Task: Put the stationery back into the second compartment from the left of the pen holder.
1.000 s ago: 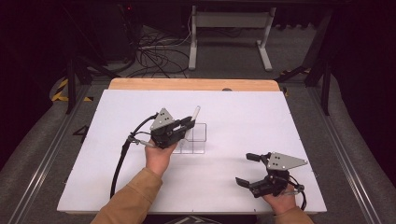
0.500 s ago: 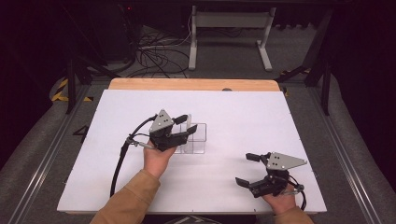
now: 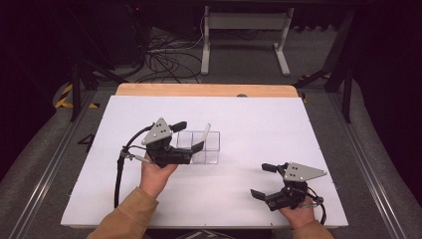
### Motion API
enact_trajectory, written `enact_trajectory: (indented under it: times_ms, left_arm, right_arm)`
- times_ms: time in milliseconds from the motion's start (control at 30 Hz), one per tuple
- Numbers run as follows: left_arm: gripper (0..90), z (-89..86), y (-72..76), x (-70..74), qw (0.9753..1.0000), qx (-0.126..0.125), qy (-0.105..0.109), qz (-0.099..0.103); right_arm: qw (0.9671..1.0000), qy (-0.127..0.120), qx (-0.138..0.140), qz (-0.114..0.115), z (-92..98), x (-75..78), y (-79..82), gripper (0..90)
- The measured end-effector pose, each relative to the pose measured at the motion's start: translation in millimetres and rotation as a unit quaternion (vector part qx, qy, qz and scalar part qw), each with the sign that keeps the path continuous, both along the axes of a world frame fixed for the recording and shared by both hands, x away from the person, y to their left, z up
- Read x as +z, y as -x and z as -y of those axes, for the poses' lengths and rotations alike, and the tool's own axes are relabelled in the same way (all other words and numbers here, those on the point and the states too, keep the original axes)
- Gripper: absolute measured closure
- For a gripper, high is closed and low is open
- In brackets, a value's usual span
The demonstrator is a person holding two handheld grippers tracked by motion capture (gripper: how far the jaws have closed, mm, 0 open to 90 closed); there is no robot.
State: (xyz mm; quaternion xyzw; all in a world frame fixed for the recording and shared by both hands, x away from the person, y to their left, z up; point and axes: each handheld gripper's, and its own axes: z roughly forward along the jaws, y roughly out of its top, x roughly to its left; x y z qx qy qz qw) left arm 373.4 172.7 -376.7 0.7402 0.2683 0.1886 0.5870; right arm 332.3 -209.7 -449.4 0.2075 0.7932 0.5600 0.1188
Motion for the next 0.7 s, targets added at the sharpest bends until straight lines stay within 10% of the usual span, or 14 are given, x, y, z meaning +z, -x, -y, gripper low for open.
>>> enact_trajectory:
  times_ms: [700]
  left_arm:
    - [2.0,-67.0,53.1,-25.4,0.9992,-0.028,-0.023,-0.015]
  right_arm:
    - [0.9999,-0.005,-0.008,0.012,2.6,1.4,1.6,5.3]
